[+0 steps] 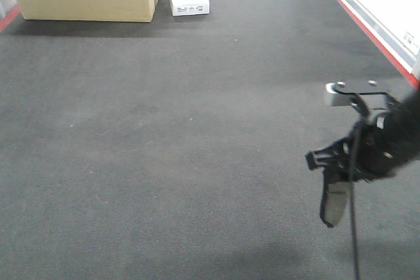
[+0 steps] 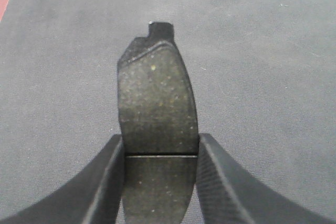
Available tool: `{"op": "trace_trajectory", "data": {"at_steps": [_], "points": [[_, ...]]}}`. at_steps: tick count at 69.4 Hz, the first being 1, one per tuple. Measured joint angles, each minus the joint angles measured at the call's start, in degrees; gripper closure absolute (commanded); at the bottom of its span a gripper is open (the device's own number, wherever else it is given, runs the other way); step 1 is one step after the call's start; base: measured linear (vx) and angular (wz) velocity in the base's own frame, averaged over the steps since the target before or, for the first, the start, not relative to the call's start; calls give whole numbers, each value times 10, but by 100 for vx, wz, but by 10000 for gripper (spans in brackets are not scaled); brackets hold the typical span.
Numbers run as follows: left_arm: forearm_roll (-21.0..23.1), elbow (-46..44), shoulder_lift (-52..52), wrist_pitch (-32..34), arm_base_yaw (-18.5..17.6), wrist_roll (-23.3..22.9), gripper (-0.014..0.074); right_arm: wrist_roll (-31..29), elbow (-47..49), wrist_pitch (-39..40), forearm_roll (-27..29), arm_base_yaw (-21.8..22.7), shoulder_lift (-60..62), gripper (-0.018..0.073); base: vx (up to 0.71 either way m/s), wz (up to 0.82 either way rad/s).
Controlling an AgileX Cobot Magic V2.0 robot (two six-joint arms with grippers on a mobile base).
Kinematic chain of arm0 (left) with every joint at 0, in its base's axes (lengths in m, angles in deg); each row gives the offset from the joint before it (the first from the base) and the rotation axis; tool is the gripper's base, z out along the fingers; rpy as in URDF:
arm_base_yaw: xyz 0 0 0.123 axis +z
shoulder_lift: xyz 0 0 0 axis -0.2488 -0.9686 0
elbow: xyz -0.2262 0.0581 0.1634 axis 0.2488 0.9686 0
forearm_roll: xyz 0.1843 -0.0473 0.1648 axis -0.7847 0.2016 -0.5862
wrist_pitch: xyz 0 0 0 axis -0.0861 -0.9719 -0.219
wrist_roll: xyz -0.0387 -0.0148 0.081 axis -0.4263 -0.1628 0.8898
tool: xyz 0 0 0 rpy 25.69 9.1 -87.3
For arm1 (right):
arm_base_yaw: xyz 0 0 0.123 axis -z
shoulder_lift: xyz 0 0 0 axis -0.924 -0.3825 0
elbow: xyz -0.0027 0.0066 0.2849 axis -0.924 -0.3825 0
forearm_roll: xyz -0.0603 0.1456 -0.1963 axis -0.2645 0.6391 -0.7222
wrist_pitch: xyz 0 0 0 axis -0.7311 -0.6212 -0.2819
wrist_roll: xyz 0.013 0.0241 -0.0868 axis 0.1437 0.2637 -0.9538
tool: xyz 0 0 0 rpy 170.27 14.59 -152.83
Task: Move and align brake pads A on conveyor
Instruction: 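Lower the right gripper and release its brake pad onto the belt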
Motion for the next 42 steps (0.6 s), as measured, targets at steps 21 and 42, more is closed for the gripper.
{"op": "trace_trajectory", "data": {"at_steps": [21,42], "points": [[0,0,0,0,0,0,602,-4,72,-6,0,0,-138,563,0,0],[0,0,0,0,0,0,602,-7,136,3,-11,0,-254,563,0,0]]}}
